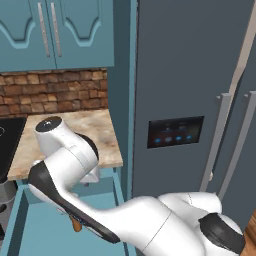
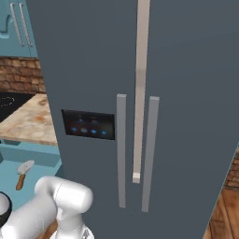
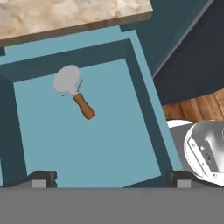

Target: Take the pizza cutter from the drawer on the left and place it on the dining counter for cutting.

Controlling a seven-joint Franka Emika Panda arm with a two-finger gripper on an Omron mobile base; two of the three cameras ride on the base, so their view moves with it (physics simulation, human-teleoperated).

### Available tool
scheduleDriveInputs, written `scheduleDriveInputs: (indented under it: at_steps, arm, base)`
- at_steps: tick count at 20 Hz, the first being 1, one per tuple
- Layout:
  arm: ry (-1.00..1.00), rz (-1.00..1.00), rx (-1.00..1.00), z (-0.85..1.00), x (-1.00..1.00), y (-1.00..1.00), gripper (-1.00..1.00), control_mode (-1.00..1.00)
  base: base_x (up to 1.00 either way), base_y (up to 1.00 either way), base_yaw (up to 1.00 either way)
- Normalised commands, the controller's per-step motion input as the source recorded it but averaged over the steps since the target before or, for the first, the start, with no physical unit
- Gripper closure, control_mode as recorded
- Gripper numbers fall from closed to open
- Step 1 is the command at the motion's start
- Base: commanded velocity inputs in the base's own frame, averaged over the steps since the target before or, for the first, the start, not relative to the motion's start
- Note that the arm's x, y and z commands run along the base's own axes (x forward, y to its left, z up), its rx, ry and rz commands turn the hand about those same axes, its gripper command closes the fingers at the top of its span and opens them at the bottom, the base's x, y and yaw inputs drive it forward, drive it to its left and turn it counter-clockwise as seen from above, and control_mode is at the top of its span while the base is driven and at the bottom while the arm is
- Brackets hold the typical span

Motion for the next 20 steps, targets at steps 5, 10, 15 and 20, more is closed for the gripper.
scheduleDriveInputs:
  at_steps: [5,10,15,20]
  arm:
    - [0.12,0.01,0.0,-0.34,0.13,0.0,-1.0,-1.0]
    - [-0.01,0.05,0.0,-0.56,0.04,-0.1,-1.0,-1.0]
    - [0.03,0.06,0.03,-0.48,0.37,-0.26,-1.0,-1.0]
    - [0.1,0.06,0.03,-0.52,0.32,-0.15,-1.0,-1.0]
  base:
    - [0.0,0.0,0.0]
    - [0.0,0.0,0.0]
    - [0.0,0.0,0.0]
    - [0.0,0.0,0.0]
